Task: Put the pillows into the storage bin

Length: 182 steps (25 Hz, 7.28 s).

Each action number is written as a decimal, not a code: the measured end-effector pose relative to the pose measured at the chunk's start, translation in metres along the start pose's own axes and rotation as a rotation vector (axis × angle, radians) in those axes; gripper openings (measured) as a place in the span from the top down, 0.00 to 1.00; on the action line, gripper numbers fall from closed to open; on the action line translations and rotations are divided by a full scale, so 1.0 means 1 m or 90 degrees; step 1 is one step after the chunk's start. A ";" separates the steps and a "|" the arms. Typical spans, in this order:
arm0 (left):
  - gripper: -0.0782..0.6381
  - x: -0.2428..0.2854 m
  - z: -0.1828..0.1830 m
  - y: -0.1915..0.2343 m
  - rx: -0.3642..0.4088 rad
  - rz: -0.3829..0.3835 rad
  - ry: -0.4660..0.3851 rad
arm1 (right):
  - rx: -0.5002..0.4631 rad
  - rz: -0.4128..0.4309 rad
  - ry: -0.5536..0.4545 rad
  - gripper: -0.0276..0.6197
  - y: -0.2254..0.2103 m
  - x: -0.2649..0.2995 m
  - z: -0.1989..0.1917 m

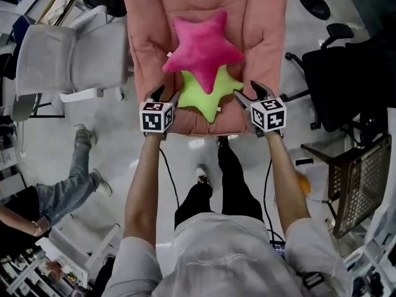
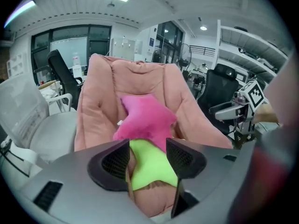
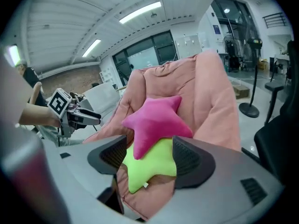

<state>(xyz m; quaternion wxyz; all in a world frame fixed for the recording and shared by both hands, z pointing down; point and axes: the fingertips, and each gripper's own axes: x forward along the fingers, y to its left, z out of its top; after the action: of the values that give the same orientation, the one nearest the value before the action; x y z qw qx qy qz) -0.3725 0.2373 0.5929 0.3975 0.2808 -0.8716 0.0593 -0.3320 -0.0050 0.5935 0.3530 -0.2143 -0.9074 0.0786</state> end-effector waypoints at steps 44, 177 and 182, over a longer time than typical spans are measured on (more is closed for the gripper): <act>0.78 0.009 0.065 0.007 0.069 -0.031 -0.083 | 0.061 0.116 -0.037 0.58 0.078 0.047 0.057; 0.56 0.040 -0.134 -0.065 -0.124 -0.053 0.135 | -0.030 0.062 0.217 0.40 0.022 0.064 -0.125; 0.51 0.085 -0.142 -0.083 -0.187 -0.071 0.155 | -0.152 0.079 0.269 0.40 -0.016 0.105 -0.111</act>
<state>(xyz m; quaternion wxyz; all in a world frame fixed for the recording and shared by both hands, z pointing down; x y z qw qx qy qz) -0.2792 0.1771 0.7407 0.5396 0.2583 -0.7993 -0.0571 -0.3317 0.0266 0.7442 0.5013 -0.3215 -0.8015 -0.0540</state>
